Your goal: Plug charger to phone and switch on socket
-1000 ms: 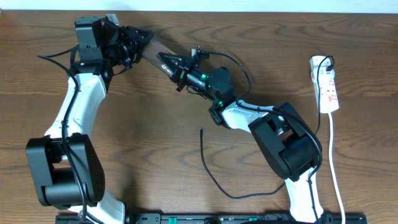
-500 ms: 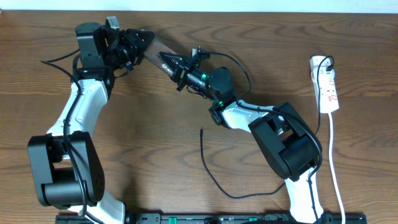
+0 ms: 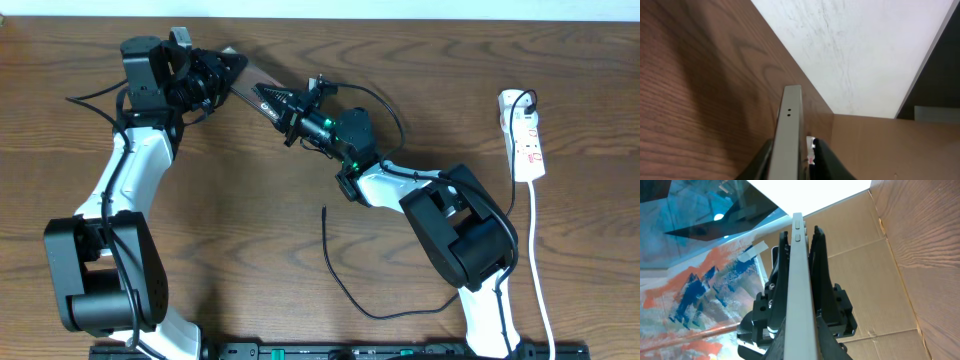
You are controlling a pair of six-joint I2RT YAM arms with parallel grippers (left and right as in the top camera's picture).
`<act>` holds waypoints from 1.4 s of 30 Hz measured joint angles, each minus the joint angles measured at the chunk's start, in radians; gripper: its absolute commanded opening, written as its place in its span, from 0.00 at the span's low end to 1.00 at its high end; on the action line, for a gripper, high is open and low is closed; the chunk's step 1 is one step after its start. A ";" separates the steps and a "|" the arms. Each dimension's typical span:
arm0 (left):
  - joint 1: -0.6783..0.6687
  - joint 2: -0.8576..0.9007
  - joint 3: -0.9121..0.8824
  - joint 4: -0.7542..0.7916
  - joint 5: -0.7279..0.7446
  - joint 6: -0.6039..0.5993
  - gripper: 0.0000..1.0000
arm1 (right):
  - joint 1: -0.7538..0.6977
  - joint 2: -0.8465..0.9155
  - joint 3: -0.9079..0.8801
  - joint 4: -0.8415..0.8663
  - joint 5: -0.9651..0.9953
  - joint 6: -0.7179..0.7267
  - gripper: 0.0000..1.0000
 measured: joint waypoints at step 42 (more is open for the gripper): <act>0.016 0.001 0.000 -0.004 -0.015 0.005 0.07 | 0.000 0.000 0.002 0.063 -0.041 0.017 0.99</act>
